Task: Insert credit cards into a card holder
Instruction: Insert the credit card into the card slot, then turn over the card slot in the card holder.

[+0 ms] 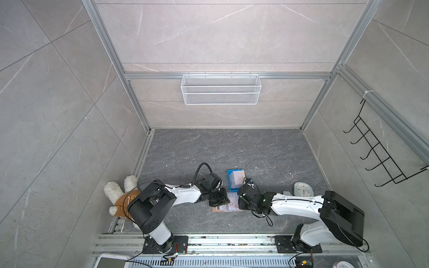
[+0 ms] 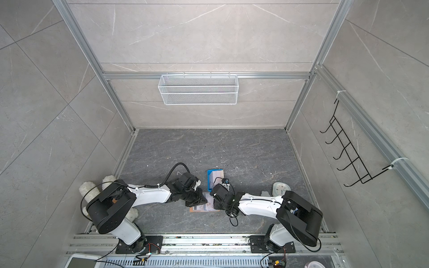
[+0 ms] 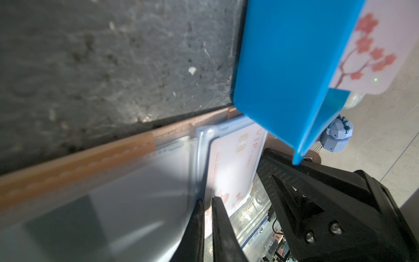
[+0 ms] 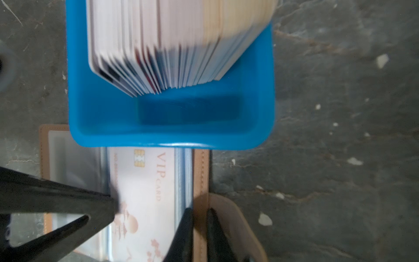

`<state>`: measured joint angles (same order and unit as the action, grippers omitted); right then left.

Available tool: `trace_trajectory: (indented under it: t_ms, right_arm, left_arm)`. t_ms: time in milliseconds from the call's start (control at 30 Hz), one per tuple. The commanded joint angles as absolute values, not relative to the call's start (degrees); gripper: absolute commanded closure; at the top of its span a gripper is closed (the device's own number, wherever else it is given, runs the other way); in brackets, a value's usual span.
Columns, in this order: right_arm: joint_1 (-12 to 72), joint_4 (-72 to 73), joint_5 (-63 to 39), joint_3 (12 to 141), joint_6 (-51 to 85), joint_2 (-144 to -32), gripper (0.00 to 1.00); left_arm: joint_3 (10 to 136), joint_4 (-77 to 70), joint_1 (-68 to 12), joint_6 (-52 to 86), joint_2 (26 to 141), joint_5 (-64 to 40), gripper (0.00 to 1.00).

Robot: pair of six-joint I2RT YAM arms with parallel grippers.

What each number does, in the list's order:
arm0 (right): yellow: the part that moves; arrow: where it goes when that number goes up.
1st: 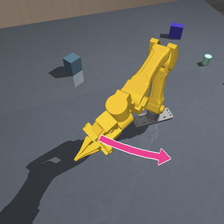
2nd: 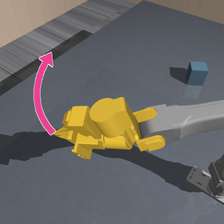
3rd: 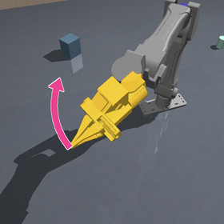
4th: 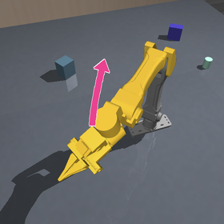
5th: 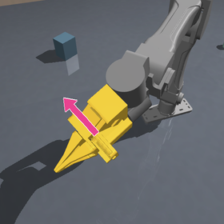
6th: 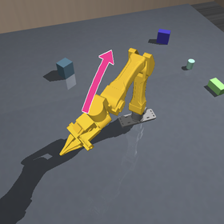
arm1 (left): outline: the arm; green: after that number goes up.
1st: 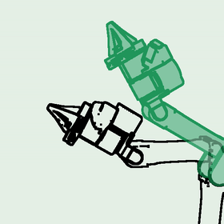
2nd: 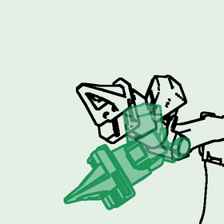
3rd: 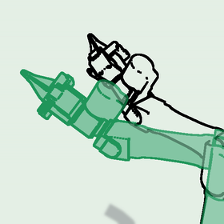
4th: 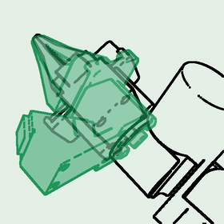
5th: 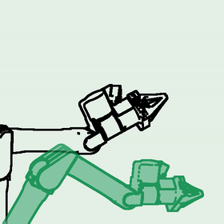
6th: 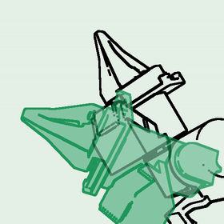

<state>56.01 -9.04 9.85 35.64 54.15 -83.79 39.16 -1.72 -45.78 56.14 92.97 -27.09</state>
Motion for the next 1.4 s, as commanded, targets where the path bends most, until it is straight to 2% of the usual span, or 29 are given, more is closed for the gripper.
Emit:
trace_trajectory:
  t_ms: [0, 367, 767, 1367]
  right_arm:
    - [56.33, -11.5, 10.22, 35.07, 53.37, -81.87, 0.85]
    - [56.2, -10.09, 7.37, 34.82, 53.24, -76.17, 0.78]
    - [53.4, -3.05, 0.11, 31.73, 54.89, -76.85, 0.71]
    - [51.86, 0.68, -2.64, 30.23, 56.16, -80.58, 0.73]
  left_arm:
    - [40.17, -0.1, -46.02, 54.78, 93.32, -25.73, 0.88]
    - [39.91, 0.5, -45.99, 54.62, 94.13, -24.92, 0.93]
    - [39.73, 1.85, -46.06, 54.05, 94.48, -23.82, 0.94]
    - [40.34, 4.39, -46.44, 53.55, 95.0, -22.14, 0.96]
